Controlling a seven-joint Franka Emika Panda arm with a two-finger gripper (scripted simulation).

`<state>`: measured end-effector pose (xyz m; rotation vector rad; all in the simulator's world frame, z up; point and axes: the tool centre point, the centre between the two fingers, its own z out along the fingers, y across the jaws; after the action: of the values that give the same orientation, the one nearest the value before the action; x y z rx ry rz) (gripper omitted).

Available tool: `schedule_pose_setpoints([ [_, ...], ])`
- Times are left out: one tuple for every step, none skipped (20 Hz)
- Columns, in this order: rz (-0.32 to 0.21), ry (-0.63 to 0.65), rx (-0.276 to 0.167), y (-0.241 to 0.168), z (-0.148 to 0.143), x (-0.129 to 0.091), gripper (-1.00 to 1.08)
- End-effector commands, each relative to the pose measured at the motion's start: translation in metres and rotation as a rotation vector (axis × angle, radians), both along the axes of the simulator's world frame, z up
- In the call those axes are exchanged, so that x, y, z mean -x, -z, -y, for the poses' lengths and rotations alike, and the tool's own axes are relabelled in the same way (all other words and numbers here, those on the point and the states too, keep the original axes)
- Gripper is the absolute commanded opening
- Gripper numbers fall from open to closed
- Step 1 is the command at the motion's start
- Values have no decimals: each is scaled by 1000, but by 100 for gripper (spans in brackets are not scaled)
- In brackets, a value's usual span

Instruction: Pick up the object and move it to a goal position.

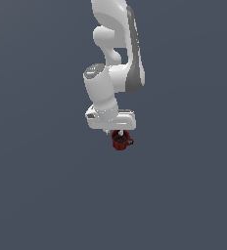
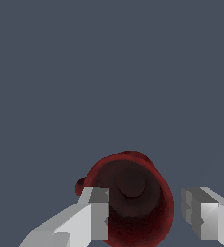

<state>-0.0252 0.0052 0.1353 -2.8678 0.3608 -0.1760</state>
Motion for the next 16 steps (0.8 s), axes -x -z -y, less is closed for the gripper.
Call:
schedule_pose_setpoints([
  [14,47,-24,7,1,8,28],
  [19,65,-31,9,1,12,28],
  [23,83,-38,11,2,15,28],
  [27,100,-43,14,3,19,28],
  [30,116,-48,16,3,22,28],
  [33,131,-51,18,4,25,28],
  [36,145,-54,20,5,28,28],
  [38,158,-57,21,6,31,28],
  [40,171,-59,23,7,33,28],
  [42,182,-60,24,8,36,28],
  [43,192,-61,26,9,38,28],
  [44,201,-62,27,10,40,28],
  [45,209,-62,28,11,42,28],
  [46,217,-63,29,11,44,28],
  [47,222,-63,29,12,45,28],
  [47,227,-63,30,12,46,28],
])
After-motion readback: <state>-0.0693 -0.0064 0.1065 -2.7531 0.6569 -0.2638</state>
